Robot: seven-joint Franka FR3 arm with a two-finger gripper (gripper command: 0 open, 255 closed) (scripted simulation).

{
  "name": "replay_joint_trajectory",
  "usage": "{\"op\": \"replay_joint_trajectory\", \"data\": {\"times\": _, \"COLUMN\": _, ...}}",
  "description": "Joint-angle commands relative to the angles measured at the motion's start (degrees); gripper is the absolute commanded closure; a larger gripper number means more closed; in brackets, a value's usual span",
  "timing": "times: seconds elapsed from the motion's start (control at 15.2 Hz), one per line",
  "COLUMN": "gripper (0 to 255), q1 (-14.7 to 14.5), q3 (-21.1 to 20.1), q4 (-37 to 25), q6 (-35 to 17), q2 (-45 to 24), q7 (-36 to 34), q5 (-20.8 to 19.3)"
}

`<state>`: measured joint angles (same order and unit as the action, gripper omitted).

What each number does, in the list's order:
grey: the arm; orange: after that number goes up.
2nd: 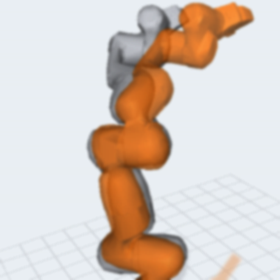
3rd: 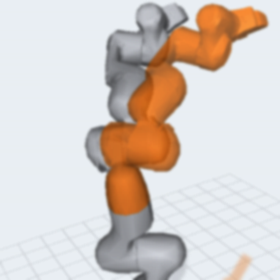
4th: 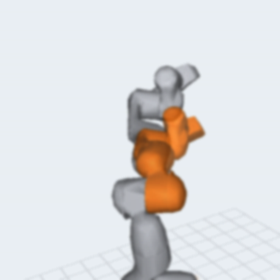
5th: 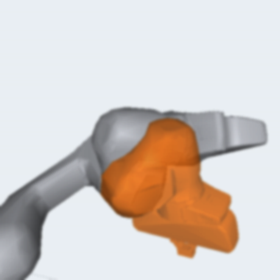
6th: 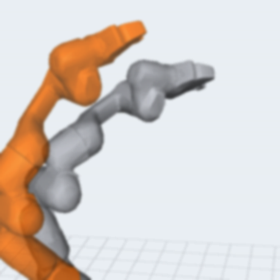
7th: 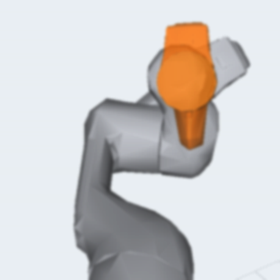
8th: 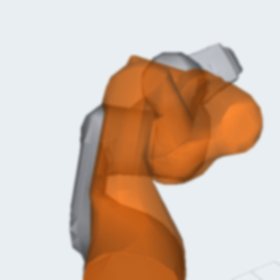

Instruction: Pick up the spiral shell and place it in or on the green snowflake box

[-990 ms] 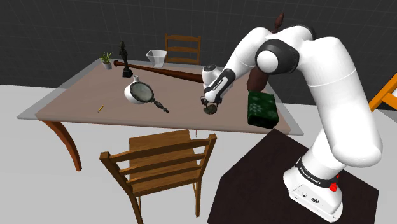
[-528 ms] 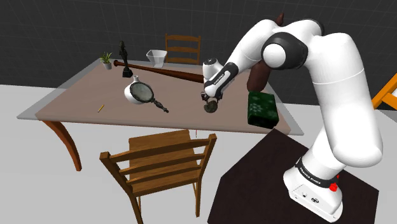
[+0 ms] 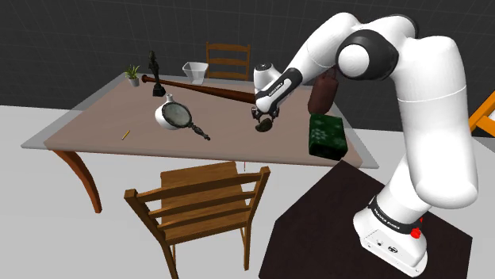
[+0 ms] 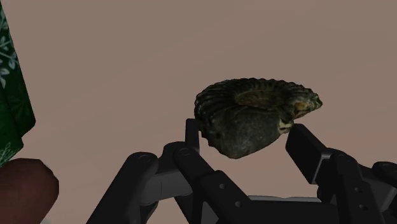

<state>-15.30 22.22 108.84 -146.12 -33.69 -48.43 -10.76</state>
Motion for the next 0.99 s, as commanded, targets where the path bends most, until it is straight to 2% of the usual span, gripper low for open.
{"op": "replay_joint_trajectory", "data": {"times": 0.0, "gripper": 255, "q1": -0.2, "q3": 0.2, "q4": 0.2, "q6": 1.1, "q2": 1.3, "q7": 0.2, "q5": -0.2}}
{"op": "replay_joint_trajectory", "data": {"times": 0.92, "gripper": 255, "q1": -1.4, "q3": 1.4, "q4": -0.7, "q6": 9.0, "q2": 8.7, "q7": 1.7, "q5": -1.3}}
